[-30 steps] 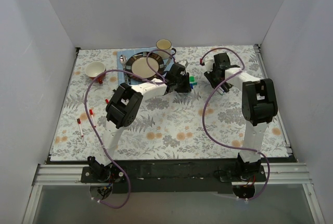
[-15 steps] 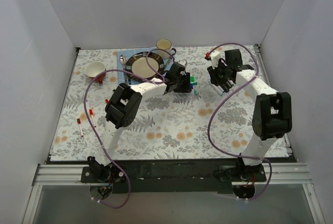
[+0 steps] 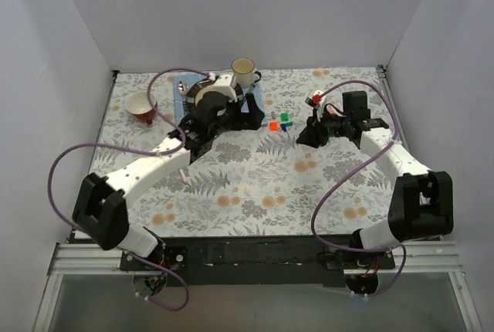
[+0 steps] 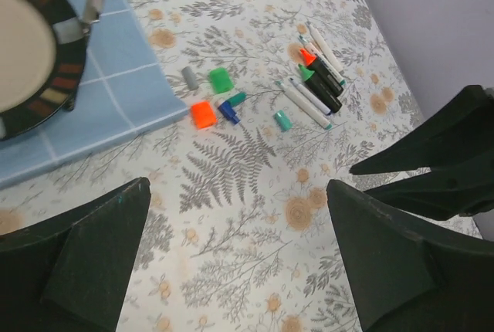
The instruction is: Open the pen caps
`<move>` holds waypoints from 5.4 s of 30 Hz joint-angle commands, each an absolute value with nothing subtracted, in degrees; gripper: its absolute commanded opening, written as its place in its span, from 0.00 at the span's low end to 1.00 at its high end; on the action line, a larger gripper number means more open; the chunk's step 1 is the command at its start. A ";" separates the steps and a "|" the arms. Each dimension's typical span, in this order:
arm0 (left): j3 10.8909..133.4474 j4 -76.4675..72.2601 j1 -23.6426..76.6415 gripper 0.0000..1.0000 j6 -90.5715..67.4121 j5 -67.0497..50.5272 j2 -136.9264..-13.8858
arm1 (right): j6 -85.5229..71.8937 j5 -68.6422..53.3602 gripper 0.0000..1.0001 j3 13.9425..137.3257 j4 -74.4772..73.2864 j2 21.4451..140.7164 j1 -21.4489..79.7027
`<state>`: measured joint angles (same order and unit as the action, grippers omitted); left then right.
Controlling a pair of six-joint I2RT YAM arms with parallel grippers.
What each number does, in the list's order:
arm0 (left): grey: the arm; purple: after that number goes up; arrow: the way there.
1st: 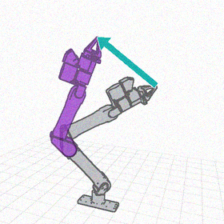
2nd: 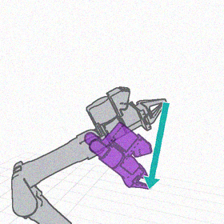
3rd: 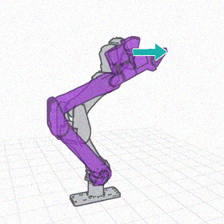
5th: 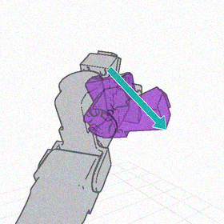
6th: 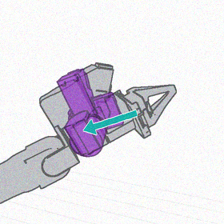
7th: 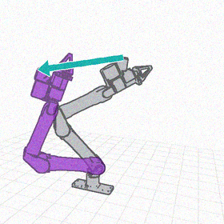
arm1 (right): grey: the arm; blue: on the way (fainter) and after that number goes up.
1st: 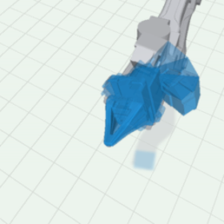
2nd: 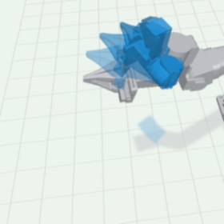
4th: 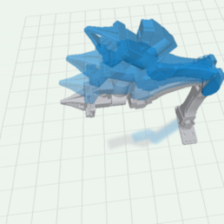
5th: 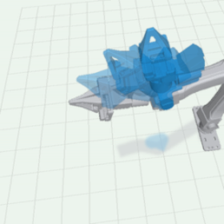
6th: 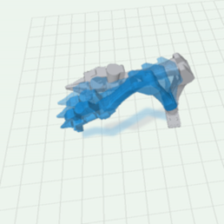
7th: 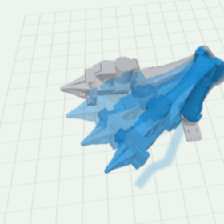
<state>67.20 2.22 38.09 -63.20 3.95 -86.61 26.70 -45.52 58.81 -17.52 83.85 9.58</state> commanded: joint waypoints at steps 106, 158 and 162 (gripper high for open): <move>26.11 -42.43 17.38 0.00 -90.08 -15.65 -66.97 | 9.68 -71.18 0.67 45.44 7.02 72.07 11.25; 42.98 -60.74 48.61 0.45 -81.30 3.43 -93.43 | 2.37 -62.67 0.01 45.70 9.23 80.07 16.96; 44.03 -57.93 47.81 0.45 -80.68 1.94 -93.08 | 3.25 -62.84 0.01 45.97 8.44 80.16 16.96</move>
